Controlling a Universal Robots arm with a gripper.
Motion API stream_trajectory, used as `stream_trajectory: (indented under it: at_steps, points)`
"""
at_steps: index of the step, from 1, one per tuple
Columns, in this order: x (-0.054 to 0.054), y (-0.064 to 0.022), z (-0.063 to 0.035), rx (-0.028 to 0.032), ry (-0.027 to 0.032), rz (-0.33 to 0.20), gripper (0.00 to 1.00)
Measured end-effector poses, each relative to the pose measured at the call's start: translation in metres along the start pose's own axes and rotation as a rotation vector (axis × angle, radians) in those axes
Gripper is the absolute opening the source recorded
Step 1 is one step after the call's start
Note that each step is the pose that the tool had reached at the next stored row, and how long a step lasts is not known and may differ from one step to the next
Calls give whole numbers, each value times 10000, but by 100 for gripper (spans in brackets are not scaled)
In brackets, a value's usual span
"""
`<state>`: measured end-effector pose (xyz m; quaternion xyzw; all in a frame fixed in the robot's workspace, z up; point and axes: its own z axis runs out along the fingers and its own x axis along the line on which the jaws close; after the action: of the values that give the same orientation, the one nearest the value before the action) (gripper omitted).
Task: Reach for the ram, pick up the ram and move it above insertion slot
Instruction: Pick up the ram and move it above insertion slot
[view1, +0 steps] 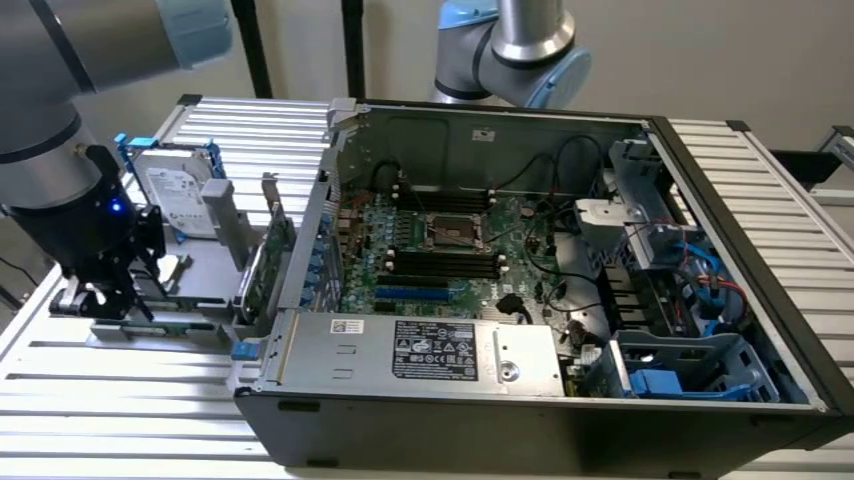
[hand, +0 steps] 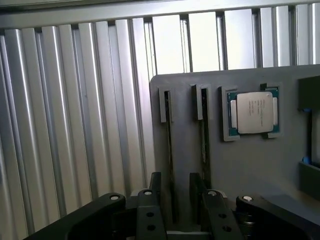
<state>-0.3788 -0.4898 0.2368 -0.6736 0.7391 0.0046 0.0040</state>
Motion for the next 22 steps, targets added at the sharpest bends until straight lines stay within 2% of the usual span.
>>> stream_trajectory:
  at_steps: [22]
  points:
    - [-4,18,400,-5,0,-408,36]
